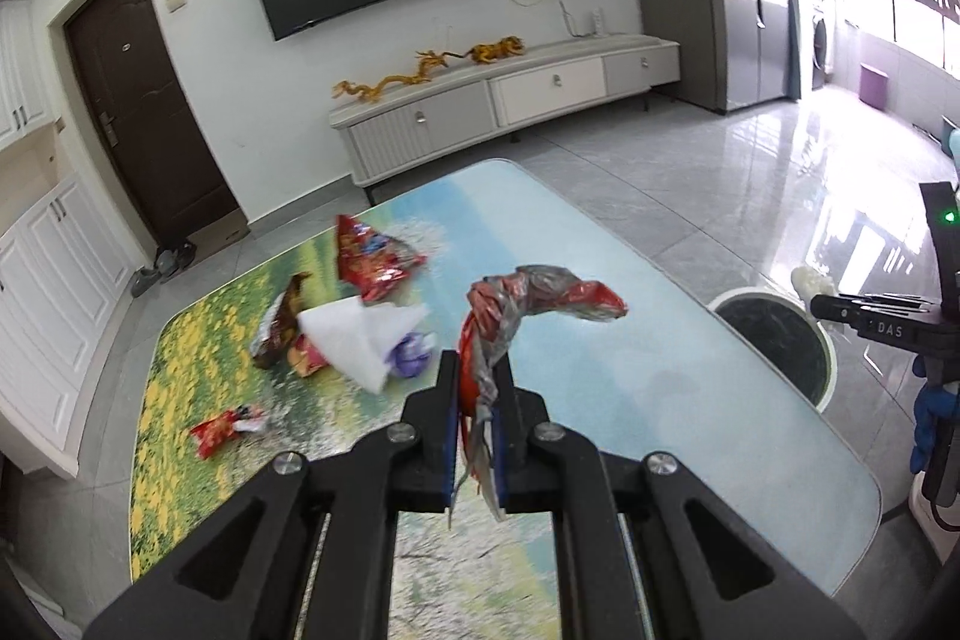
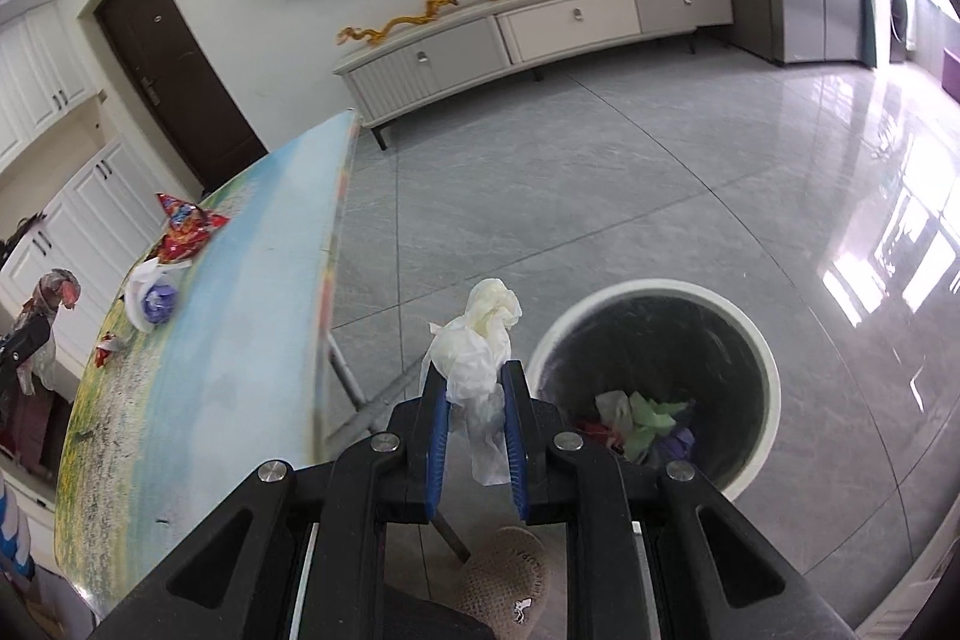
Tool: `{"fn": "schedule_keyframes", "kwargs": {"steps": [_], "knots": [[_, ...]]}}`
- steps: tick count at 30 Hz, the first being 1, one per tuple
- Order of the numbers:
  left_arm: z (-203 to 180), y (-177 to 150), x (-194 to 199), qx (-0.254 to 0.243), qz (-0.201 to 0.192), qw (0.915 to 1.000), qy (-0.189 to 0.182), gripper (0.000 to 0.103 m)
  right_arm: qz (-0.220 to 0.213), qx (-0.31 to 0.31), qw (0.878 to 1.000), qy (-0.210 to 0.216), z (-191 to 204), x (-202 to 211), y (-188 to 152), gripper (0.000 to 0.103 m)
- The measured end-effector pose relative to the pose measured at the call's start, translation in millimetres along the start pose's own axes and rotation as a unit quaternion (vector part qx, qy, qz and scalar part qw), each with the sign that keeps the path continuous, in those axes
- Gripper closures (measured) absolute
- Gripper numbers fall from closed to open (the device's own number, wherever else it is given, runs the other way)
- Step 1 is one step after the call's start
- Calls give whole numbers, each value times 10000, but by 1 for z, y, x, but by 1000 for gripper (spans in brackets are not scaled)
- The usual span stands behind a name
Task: Collect trash
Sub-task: 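Carry the red wrapper and white tissue over the bin and release both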
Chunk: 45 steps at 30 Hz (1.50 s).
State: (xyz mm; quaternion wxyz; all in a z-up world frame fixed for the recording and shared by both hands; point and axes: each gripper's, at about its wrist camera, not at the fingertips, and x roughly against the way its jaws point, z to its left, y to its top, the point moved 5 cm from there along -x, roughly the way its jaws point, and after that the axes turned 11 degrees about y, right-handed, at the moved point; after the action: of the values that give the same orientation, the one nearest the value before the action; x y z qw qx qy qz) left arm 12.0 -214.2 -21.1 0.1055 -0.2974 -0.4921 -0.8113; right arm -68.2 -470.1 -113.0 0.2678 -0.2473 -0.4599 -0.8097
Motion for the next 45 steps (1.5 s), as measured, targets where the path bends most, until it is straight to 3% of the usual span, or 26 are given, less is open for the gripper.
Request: {"fn": "schedule_keyframes", "kwargs": {"steps": [7, 14, 21, 24, 26, 27, 28, 30, 33, 38, 45], "knots": [[-69, 24, -16, -393, 140, 9971, -629, 94, 79, -326, 9993, -160, -43, -7, -5, 87], [-162, 53, -40, -841, 285, 9863, -1390, 93, 182, -588, 9974, -362, -84, -16, -2, 86], [-227, 68, -66, -776, 679, 9711, -2154, 93, 265, -718, 9956, -547, -115, -21, 0, 86], [-246, 74, -75, -725, 749, 9673, -2312, 93, 285, -796, 9943, -646, -127, -22, 2, 82], [-259, 77, -81, -733, 866, 9622, -2475, 85, 269, -869, 9930, -750, -132, -21, 1, 66], [-265, 78, -83, -719, 936, 9589, -2582, 71, 239, -915, 9923, -797, -135, -19, 1, 52], [-269, 80, -84, -695, 950, 9572, -2643, 53, 198, -956, 9919, -816, -137, -16, 0, 49], [-273, 82, -81, -648, 884, 9570, -2686, 42, 182, -995, 9914, -835, -140, -12, -1, 49], [-273, 85, -74, -699, 811, 9571, -2692, 42, 147, -1003, 9909, -888, -141, -3, -1, 49], [-256, 84, -60, -775, 561, 9690, -2277, 42, 58, -980, 9906, -948, -135, 12, 2, 49], [-195, 67, -45, -608, 322, 9833, -1686, 42, -108, -659, 9936, -912, -103, 35, 10, 49]]}}
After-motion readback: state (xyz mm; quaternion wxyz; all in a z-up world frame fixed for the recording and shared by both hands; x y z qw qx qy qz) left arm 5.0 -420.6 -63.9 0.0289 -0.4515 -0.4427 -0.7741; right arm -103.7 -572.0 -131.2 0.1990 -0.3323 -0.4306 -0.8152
